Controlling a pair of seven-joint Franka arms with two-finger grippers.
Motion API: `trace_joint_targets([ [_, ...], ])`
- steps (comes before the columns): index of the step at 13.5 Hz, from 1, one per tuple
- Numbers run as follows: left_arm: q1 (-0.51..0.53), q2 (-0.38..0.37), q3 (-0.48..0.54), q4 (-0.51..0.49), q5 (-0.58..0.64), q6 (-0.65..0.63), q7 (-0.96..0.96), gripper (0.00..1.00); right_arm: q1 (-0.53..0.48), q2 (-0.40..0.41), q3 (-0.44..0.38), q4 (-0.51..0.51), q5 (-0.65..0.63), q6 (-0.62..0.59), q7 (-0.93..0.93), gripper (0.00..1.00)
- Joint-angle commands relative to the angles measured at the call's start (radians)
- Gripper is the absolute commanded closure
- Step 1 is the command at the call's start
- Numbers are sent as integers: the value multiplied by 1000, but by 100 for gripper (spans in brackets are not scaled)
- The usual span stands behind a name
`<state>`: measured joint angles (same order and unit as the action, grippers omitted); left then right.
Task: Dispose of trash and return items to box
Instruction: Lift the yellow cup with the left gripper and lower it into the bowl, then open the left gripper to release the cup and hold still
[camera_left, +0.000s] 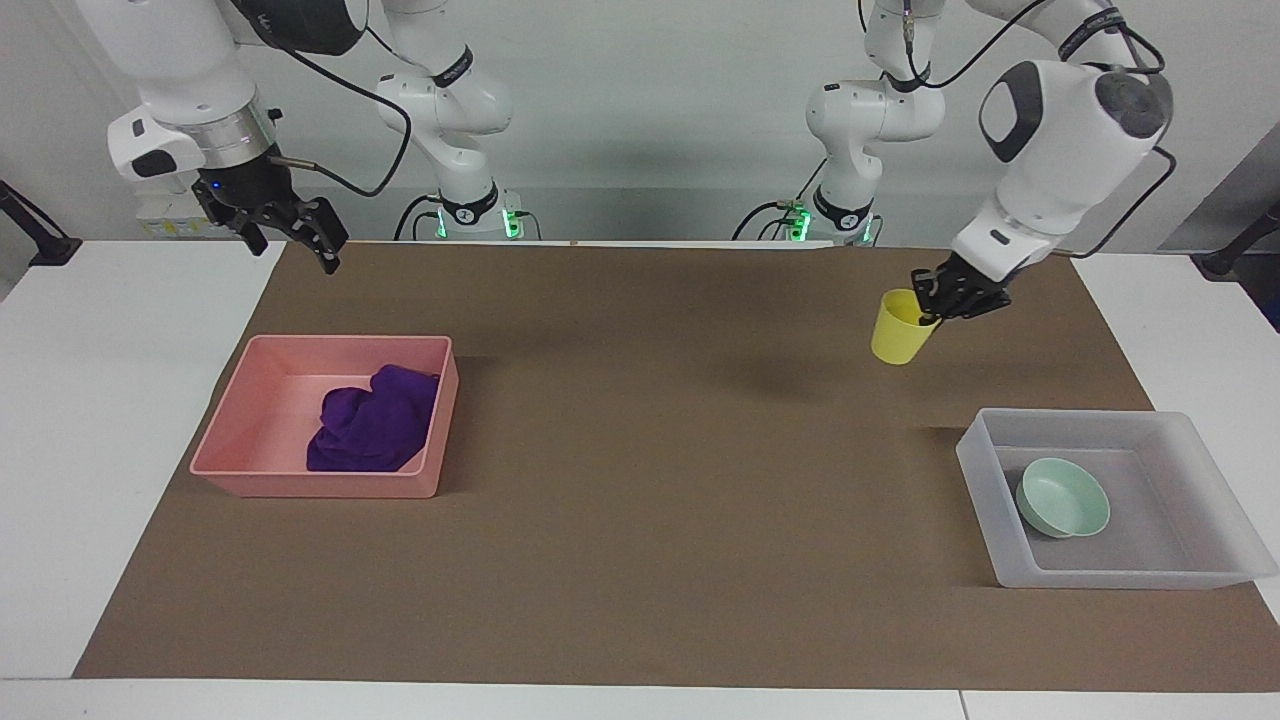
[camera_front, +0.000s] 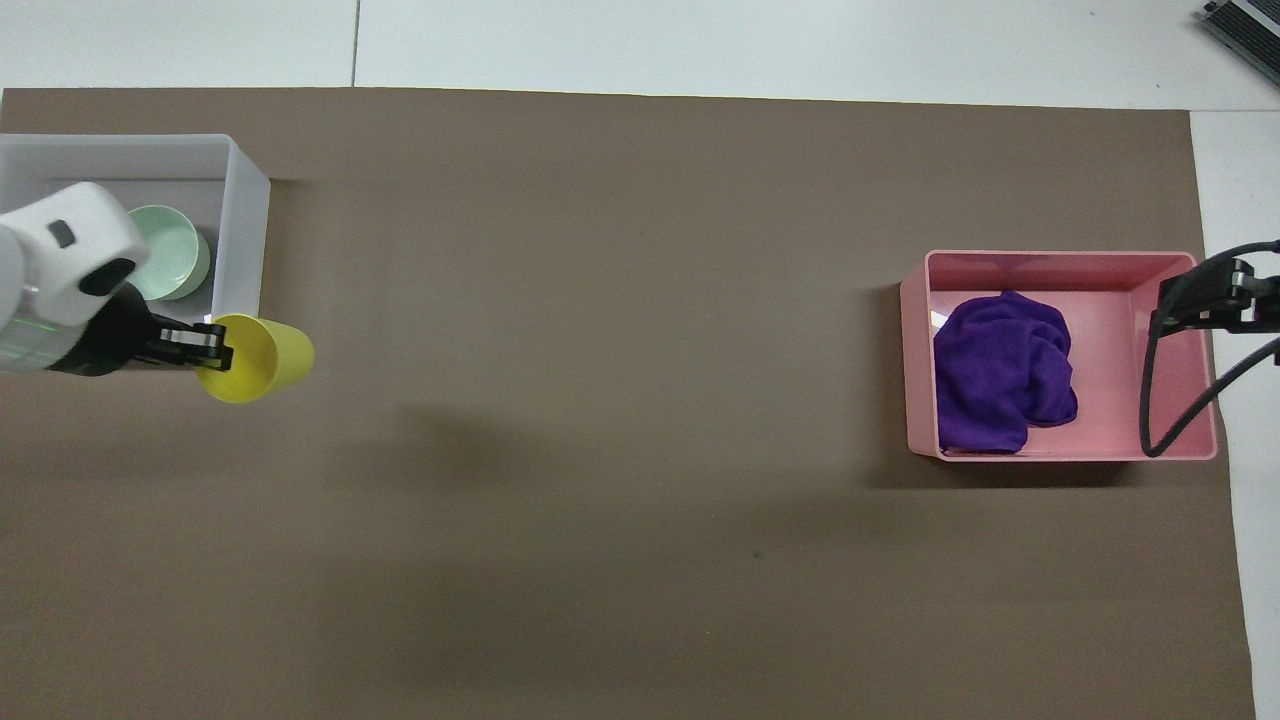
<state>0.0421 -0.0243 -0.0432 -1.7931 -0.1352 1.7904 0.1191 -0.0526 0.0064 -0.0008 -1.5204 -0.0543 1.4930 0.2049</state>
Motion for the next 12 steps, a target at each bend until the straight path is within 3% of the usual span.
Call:
trace_joint_targets([
  [1, 111, 147, -7, 165, 23, -16, 120, 100, 4, -11, -7, -18, 54, 10, -53, 0],
  [5, 185, 326, -7, 270, 42, 142, 162, 100, 5, -17, -2, -32, 59, 10, -68, 0],
  [7, 200, 397, -1, 271, 42, 243, 162, 100, 7, -25, -1, -41, 59, 10, -65, 0],
  [12, 234, 478, 0, 267, 45, 285, 163, 100, -4, -25, -2, -41, 59, 7, -68, 0],
])
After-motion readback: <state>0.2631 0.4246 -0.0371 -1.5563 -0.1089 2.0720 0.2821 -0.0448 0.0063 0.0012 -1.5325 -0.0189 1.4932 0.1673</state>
